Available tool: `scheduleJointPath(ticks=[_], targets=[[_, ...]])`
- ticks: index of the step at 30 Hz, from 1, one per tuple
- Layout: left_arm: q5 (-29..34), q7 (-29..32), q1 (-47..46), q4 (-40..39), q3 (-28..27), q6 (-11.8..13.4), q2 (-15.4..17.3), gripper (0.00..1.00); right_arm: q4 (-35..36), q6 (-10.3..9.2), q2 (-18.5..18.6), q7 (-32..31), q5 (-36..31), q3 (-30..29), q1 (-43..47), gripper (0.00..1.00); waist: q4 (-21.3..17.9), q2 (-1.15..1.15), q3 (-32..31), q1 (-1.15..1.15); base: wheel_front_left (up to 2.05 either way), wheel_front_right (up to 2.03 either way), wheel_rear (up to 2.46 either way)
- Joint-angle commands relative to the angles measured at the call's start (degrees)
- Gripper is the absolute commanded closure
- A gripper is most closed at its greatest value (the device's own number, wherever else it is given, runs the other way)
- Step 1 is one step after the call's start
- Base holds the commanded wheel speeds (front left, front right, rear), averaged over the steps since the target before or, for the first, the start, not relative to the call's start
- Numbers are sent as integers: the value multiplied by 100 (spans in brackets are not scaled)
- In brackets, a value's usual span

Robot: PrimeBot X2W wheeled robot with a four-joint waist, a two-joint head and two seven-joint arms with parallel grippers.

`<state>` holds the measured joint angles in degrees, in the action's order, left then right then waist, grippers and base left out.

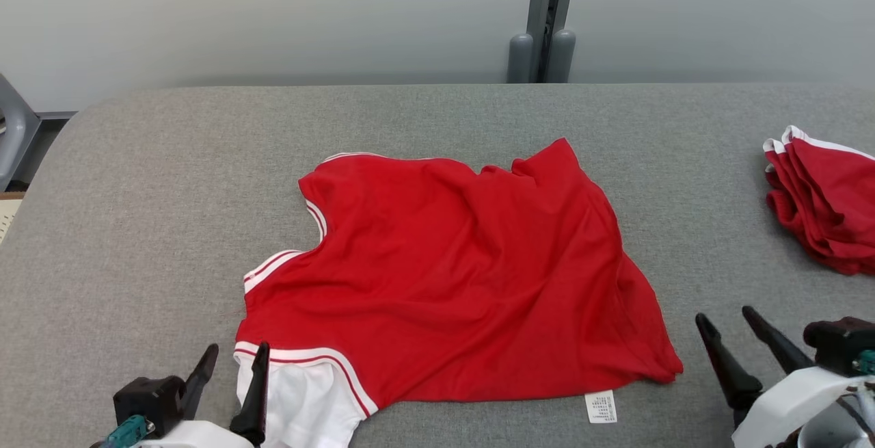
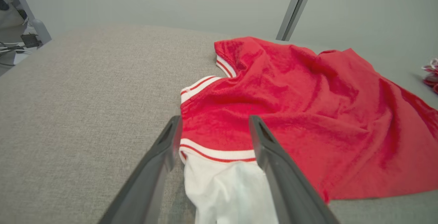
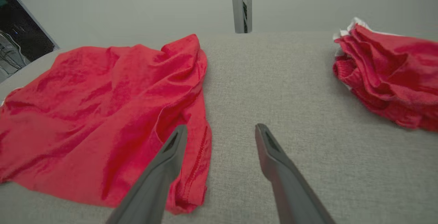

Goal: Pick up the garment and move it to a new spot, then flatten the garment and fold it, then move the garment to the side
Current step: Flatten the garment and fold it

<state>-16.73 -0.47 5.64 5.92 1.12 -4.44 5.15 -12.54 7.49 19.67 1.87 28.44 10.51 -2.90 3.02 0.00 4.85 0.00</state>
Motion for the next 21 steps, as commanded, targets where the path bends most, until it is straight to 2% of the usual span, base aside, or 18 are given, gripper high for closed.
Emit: scheduleJointPath(ticks=[1,7,13,21], targets=[[-19,149,64,-62,-11,50,69,0,-39,0,66,-140,138,86,42,0,10,0,15,0,0,0,0],[-149,1027,291,-462,-9,153,201,0,-166,1,169,-639,612,664,-49,0,40,0,89,0,0,0,0],[-288,1675,485,-729,38,210,266,0,-474,1,54,-868,814,1036,-249,0,91,0,152,0,0,0,0],[-411,1983,533,-501,85,212,294,0,-754,1,-27,-1001,919,1249,-400,0,126,0,180,0,0,0,0]])
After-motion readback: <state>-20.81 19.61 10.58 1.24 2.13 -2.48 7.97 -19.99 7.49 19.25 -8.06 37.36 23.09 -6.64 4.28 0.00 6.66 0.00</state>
